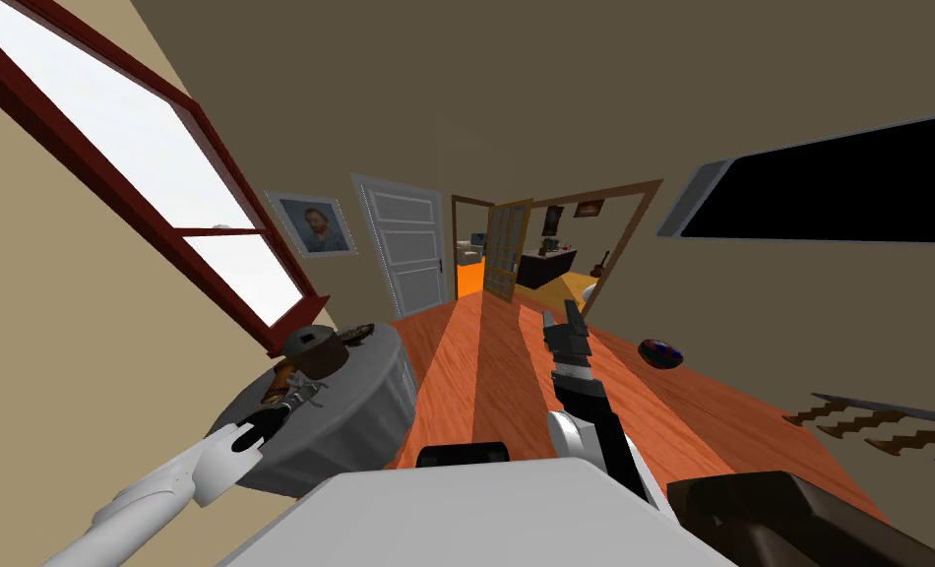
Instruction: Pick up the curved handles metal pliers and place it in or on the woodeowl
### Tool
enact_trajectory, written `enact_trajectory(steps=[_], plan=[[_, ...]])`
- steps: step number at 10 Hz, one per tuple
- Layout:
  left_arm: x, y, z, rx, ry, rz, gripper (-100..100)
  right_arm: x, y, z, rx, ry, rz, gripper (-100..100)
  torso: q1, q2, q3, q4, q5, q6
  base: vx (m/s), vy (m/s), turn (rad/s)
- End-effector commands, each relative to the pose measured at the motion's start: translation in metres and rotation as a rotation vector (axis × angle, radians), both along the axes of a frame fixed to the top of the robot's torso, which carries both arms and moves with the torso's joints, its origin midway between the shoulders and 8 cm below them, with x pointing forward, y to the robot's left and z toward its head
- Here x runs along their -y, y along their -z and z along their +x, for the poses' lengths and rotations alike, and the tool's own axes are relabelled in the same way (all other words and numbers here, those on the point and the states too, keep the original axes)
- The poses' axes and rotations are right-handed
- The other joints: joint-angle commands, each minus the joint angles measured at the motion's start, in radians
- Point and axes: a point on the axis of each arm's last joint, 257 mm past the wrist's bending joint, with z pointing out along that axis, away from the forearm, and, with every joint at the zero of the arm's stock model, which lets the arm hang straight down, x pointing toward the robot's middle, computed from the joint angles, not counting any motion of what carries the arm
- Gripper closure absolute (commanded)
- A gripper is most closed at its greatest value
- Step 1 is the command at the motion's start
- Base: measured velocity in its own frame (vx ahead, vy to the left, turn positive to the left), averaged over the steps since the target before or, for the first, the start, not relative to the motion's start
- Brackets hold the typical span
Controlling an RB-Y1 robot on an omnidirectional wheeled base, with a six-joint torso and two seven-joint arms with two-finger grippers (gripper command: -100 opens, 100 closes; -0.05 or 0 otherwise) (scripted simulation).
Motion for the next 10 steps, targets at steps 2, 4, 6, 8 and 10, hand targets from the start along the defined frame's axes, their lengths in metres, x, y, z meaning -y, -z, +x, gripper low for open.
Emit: enact_trajectory(steps=[2, 4, 6, 8, 10], plan=[[-0.018, -0.009, -0.011, 0.005, -0.042, -0.010, 100, 0.000, 0.000, 0.000, 0.000, 0.000, 0.000, 0, 0.001, -0.001, 0.000, 0.000, 0.000, 0.000, 0.023, -0.011, -0.177], [-0.043, -0.020, -0.025, 0.005, -0.088, -0.009, 100, 0.000, 0.000, 0.000, 0.000, 0.000, 0.000, 0, 0.004, -0.001, -0.001, 0.000, 0.001, -0.001, 0.031, 0.001, -0.194], [-0.056, -0.025, -0.033, 0.002, -0.110, -0.005, 100, 0.000, 0.000, 0.000, 0.000, 0.000, 0.000, 0, 0.004, -0.003, -0.001, 0.000, 0.000, -0.001, 0.045, 0.019, -0.132], [-0.095, -0.044, -0.060, -0.010, -0.173, 0.018, 100, 0.000, 0.000, 0.000, 0.000, 0.000, 0.000, 0, 0.005, -0.003, -0.002, -0.001, 0.000, 0.000, 0.058, 0.025, -0.283], [-0.107, -0.050, -0.070, -0.015, -0.192, 0.028, 100, 0.000, 0.000, 0.000, 0.000, 0.000, 0.000, 0, 0.005, -0.004, -0.003, -0.002, 0.001, -0.002, 0.047, 0.042, -0.107]])
